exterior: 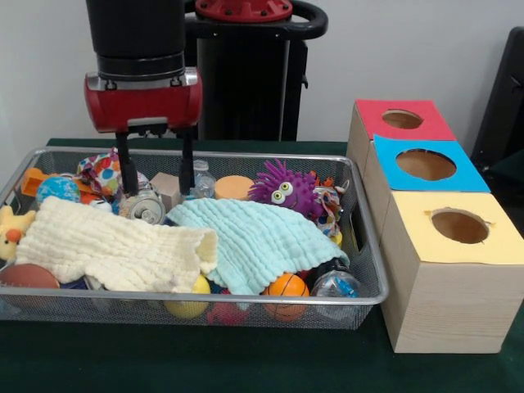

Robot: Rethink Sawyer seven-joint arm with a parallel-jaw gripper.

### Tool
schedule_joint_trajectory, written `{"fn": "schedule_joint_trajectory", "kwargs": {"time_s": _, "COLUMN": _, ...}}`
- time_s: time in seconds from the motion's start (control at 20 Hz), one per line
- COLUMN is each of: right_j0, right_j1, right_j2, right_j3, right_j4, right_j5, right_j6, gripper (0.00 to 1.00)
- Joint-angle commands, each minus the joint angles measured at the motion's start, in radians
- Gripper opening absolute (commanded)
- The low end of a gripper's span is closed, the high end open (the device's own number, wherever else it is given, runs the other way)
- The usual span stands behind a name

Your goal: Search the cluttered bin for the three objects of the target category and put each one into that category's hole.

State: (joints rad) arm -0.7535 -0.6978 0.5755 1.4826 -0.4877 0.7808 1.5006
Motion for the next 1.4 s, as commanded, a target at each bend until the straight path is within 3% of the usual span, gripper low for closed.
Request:
{"fn": "schedule_joint_trajectory", "kwargs": {"time_s": 0.05, "right_j0": -0.015, "right_j1": 0.109, "right_j2": 0.098, "right_j3": -0.16, "right_j4": -0.069, "right_j5": 0.169, "right_j6": -0.415, "gripper": 1.0}}
{"fn": "schedule_joint_trajectory", "kwargs": {"time_s": 0.8, "right_j0": -0.004, "right_j1": 0.227, "right_j2": 0.092, "right_j3": -0.316, "right_j4": -0.071, "right_j5": 0.224, "right_j6": -0.45, "gripper": 1.0}}
{"fn": "schedule_joint_trajectory", "kwargs": {"time_s": 1.4, "right_j0": 0.064, "right_j1": 0.377, "right_j2": 0.094, "right_j3": -0.586, "right_j4": -0.09, "right_j5": 0.346, "right_j6": -0.508, "gripper": 1.0}}
